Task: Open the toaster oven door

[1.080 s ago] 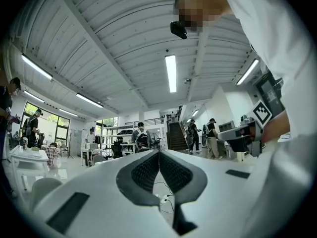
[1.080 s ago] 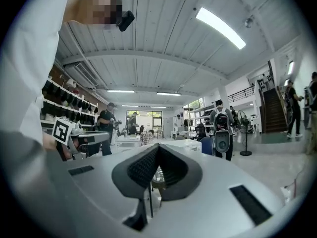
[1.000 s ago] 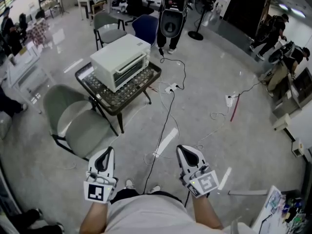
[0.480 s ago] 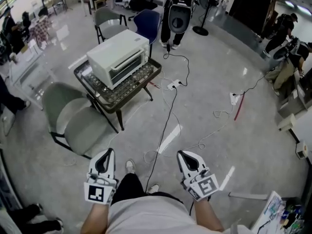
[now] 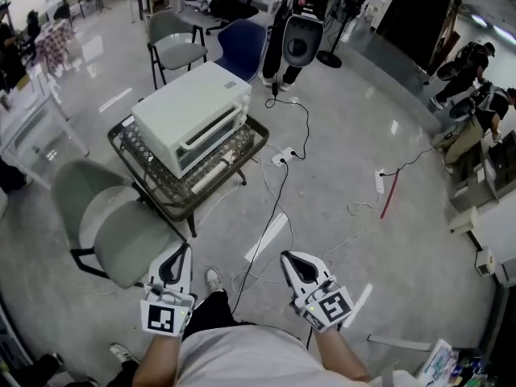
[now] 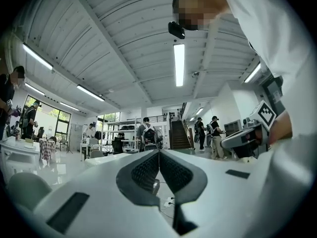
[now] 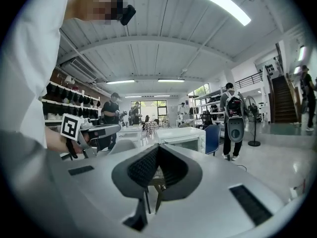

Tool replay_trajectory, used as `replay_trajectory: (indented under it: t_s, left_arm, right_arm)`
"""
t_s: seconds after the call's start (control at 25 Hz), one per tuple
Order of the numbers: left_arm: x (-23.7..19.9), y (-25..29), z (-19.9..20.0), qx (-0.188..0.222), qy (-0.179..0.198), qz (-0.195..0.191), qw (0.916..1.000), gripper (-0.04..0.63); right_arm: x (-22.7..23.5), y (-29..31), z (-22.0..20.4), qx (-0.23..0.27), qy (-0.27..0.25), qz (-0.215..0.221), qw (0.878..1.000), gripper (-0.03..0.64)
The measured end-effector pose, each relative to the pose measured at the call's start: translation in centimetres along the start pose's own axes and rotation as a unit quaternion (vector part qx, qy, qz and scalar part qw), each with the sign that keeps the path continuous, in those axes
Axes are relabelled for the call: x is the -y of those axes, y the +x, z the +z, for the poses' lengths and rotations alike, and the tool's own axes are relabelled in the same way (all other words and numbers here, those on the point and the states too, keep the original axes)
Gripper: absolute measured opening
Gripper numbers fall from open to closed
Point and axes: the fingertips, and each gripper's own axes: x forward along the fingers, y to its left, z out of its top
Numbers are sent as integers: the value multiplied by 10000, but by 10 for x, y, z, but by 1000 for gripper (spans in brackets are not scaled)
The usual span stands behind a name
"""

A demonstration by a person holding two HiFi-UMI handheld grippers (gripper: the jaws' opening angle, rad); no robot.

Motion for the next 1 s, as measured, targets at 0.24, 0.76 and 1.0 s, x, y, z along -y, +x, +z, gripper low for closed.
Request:
replay_trajectory:
  t_s: [0.24, 0.76, 1.0]
  left_arm:
    - [-76, 63, 3, 80, -91, -74, 9999, 21]
    - [-95, 132, -6, 30, -229, -21, 9997, 21]
    - [-85, 181, -7, -22, -163, 306, 9994, 21]
  right_arm:
    - [24, 99, 45, 50, -202, 46, 9998, 21]
    - [61, 191, 55, 75, -241, 659, 9975, 21]
    - [107, 215, 64, 81, -577, 1134, 9918, 21]
